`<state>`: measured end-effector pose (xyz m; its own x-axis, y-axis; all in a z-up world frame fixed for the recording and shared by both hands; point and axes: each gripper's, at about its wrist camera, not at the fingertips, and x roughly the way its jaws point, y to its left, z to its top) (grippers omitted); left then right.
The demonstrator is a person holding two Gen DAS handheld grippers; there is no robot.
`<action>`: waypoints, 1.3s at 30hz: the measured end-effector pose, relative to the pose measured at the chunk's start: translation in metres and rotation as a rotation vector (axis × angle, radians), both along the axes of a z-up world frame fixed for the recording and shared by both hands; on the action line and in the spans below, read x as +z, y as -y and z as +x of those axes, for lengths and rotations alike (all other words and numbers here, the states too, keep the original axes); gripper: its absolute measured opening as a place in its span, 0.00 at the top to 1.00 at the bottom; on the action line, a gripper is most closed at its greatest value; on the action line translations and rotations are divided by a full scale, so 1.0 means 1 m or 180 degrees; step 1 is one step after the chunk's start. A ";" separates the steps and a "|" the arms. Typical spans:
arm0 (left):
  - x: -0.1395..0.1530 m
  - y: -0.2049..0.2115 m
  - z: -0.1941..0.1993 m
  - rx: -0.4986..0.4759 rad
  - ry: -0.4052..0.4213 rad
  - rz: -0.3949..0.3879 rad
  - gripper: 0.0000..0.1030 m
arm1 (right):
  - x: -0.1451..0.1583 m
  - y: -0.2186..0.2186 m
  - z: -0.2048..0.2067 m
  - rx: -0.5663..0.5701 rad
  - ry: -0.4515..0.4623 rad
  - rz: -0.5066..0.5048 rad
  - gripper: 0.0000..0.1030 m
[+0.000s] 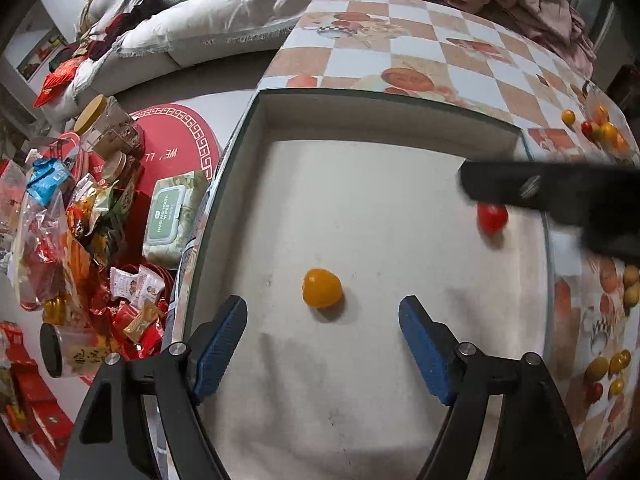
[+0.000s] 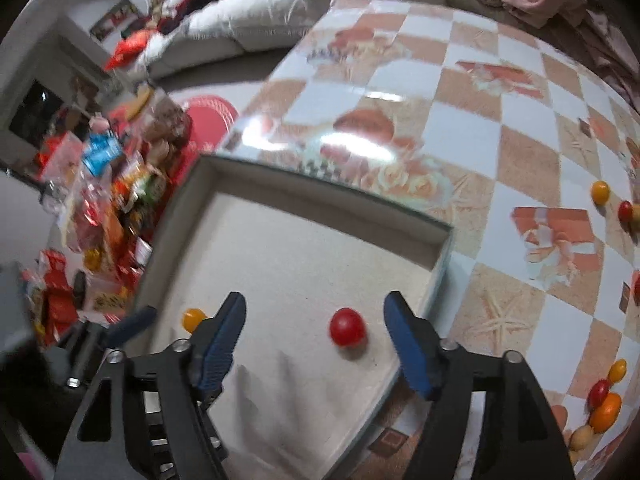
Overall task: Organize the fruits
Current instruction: 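Move both open tools back over the fruits on the table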
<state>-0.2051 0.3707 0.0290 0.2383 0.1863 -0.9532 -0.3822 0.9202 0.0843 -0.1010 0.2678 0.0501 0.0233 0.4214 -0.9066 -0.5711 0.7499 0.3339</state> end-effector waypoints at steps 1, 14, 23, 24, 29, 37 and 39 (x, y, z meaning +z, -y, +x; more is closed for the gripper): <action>0.002 0.003 -0.001 -0.0023 -0.0005 0.0006 0.23 | 0.005 0.006 0.001 -0.0054 0.0031 0.0022 0.24; 0.042 0.110 0.005 -0.0852 0.0151 -0.0024 0.23 | 0.029 0.174 -0.022 -0.0945 0.0154 -0.0319 0.24; 0.033 0.182 0.010 -0.1351 0.0044 -0.0218 0.23 | 0.013 0.256 -0.075 -0.1292 -0.0027 -0.0626 0.24; 0.031 0.186 0.010 -0.1375 0.0031 -0.0243 0.23 | 0.010 0.262 -0.082 -0.1305 -0.0048 -0.0660 0.24; 0.018 0.207 0.008 -0.1572 -0.0028 -0.0281 0.23 | -0.002 0.275 -0.104 -0.1281 -0.0120 -0.0775 0.24; -0.007 0.226 0.006 -0.1824 -0.0141 -0.0171 0.23 | -0.016 0.283 -0.122 -0.1185 -0.0141 -0.0850 0.24; -0.011 0.228 0.009 -0.1787 -0.0125 -0.0200 0.23 | -0.019 0.282 -0.123 -0.1152 -0.0119 -0.0855 0.24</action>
